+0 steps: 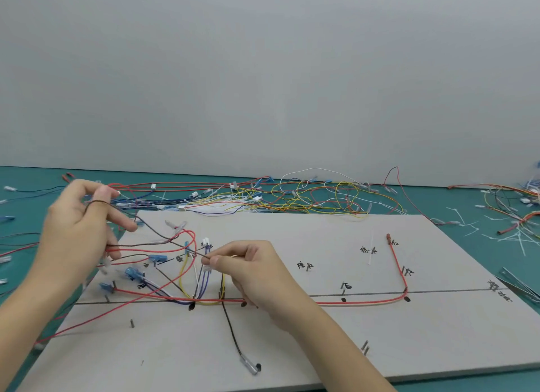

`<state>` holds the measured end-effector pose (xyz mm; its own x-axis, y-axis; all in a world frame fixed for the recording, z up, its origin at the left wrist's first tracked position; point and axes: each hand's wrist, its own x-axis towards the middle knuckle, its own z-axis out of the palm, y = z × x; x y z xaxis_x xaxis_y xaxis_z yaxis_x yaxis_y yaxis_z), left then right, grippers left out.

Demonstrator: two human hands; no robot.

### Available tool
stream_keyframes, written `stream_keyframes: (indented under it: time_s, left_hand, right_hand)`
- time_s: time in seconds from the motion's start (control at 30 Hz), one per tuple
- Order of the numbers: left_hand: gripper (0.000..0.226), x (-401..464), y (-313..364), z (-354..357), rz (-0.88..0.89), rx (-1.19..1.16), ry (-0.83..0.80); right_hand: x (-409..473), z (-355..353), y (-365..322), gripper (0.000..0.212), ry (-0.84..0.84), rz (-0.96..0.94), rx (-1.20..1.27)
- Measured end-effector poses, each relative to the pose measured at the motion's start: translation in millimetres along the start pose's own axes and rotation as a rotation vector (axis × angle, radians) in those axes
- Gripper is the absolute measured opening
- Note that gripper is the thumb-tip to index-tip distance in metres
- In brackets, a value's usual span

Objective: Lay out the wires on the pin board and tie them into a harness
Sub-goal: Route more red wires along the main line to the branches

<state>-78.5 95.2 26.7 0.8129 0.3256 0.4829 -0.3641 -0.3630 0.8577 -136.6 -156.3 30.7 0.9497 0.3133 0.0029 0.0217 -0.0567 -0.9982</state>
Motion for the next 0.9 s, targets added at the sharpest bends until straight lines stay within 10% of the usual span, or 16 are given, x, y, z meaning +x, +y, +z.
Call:
stream_keyframes:
  time_s: [0.17,0.33,0.63,0.9]
  left_hand:
    - [0.013,6,-11,-8,-0.056,0.089,0.027]
    - [0.077,-10,4,3,0.151,0.352,-0.233]
    - [0.021,-43,41,24,0.525,0.466,-0.418]
    - [0.013,-40,32,25,0.453,0.296,-0.506]
  right_hand:
    - [2,-3,3,0.021,0.018,0.008,-0.073]
    - [5,2,10,0.024,0.042,0.036,-0.083]
    - [8,8,14,0.016,0.087,-0.093,-0.031]
    - [8,7,18,0.016,0.095,-0.158,-0.019]
